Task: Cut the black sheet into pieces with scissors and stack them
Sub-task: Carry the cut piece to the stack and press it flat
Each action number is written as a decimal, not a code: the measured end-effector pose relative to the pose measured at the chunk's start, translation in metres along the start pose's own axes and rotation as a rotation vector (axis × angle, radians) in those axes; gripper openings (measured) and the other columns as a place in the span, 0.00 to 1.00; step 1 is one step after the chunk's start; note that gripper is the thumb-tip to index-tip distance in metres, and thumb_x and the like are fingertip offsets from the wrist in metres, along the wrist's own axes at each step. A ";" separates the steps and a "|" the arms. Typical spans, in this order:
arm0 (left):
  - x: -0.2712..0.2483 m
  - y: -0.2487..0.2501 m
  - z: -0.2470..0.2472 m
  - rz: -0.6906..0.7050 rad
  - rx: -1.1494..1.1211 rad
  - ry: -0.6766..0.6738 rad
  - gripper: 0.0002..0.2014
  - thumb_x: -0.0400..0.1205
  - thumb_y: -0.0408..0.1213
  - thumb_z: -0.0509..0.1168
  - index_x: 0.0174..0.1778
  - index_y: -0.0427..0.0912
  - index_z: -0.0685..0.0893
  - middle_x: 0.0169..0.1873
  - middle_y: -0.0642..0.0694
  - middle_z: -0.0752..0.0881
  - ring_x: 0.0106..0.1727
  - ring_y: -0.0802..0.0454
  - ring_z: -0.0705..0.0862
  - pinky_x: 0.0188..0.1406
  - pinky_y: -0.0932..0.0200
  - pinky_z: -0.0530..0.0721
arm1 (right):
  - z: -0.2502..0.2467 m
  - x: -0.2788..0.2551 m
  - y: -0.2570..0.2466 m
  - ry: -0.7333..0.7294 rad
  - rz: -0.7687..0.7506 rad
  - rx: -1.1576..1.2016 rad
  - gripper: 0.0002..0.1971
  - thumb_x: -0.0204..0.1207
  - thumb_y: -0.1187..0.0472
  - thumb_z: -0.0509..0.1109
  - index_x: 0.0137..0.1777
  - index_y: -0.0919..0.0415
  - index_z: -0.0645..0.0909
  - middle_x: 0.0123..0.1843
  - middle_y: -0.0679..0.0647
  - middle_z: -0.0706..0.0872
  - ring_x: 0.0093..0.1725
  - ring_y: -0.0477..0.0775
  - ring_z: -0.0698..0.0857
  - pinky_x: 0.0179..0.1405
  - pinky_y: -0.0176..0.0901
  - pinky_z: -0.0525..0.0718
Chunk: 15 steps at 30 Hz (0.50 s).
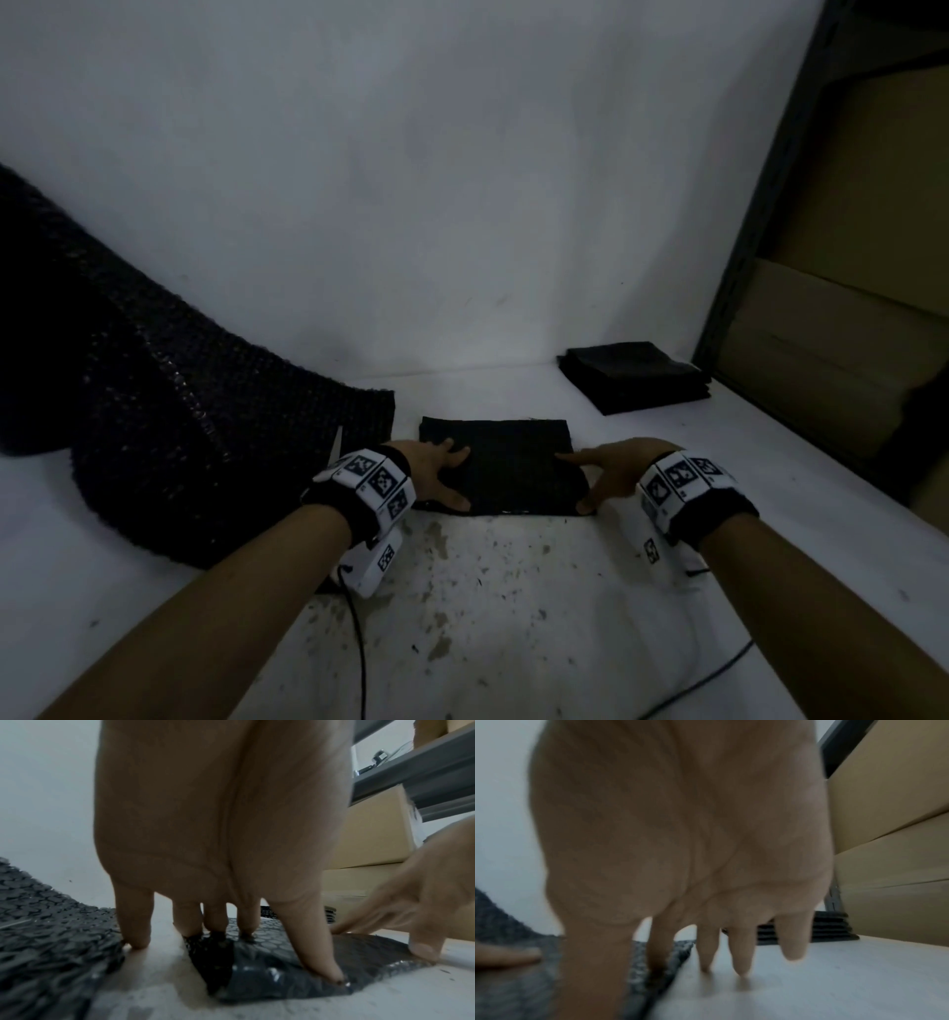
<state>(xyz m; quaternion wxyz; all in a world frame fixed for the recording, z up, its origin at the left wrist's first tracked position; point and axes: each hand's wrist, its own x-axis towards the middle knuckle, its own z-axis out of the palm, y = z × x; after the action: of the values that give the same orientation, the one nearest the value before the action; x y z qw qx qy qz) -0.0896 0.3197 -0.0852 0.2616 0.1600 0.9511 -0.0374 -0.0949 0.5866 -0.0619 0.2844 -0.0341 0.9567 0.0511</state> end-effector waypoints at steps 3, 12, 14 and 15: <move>-0.002 0.002 0.000 0.004 -0.006 0.013 0.45 0.82 0.67 0.58 0.88 0.55 0.41 0.88 0.49 0.42 0.88 0.45 0.51 0.85 0.45 0.57 | 0.002 -0.002 -0.006 0.120 0.038 0.048 0.34 0.78 0.55 0.76 0.83 0.48 0.68 0.80 0.57 0.73 0.77 0.60 0.74 0.72 0.50 0.76; -0.002 0.002 0.001 -0.002 -0.030 0.026 0.45 0.82 0.67 0.59 0.88 0.55 0.42 0.88 0.49 0.43 0.88 0.45 0.51 0.85 0.46 0.57 | 0.019 -0.001 -0.035 0.230 0.085 0.629 0.32 0.83 0.40 0.66 0.76 0.65 0.73 0.72 0.63 0.82 0.66 0.62 0.83 0.57 0.48 0.80; -0.003 0.002 0.001 0.000 -0.042 0.027 0.45 0.82 0.67 0.59 0.88 0.55 0.42 0.88 0.49 0.42 0.88 0.45 0.51 0.84 0.45 0.59 | 0.020 0.005 -0.032 0.239 0.077 0.819 0.27 0.77 0.48 0.77 0.67 0.65 0.77 0.62 0.65 0.87 0.59 0.63 0.88 0.56 0.51 0.87; -0.002 0.001 0.001 -0.002 -0.056 0.027 0.46 0.82 0.67 0.59 0.88 0.56 0.42 0.88 0.49 0.42 0.88 0.45 0.52 0.84 0.45 0.59 | 0.020 0.006 -0.030 0.242 0.078 0.897 0.23 0.75 0.52 0.79 0.62 0.66 0.77 0.56 0.65 0.88 0.56 0.64 0.89 0.57 0.55 0.89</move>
<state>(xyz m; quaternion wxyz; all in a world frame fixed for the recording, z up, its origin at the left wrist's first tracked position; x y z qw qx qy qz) -0.0869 0.3201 -0.0847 0.2532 0.1522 0.9553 -0.0086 -0.0859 0.5586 -0.0841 0.1554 0.1225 0.9111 -0.3616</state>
